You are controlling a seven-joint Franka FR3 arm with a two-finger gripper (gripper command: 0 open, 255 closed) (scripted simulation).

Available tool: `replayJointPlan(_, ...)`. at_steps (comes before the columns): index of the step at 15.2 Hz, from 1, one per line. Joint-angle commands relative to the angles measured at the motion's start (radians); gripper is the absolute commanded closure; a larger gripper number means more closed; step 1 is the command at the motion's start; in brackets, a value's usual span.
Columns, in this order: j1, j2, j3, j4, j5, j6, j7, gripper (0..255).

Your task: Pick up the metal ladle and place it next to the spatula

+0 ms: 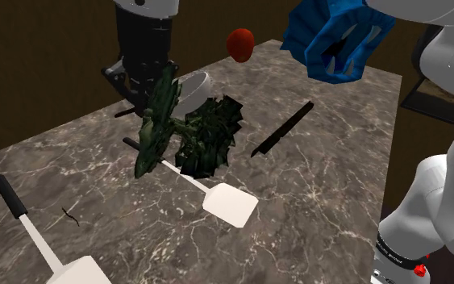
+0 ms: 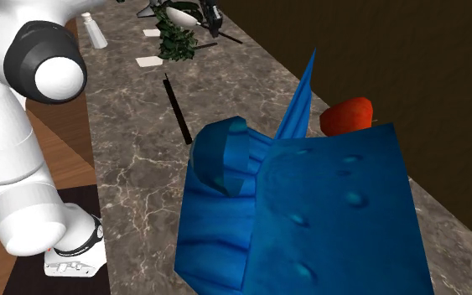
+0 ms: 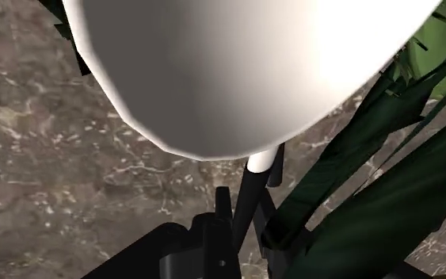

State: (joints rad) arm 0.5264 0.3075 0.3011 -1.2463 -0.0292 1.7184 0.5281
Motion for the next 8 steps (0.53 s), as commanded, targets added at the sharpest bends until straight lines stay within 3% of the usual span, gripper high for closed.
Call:
replayJointPlan(1,-0.008,-0.014,-0.001,-0.063,0.007,0.037,-0.006,255)
replayJointPlan(8,-0.014,-0.03,-0.002,-0.155,0.013,0.112,-0.011,255)
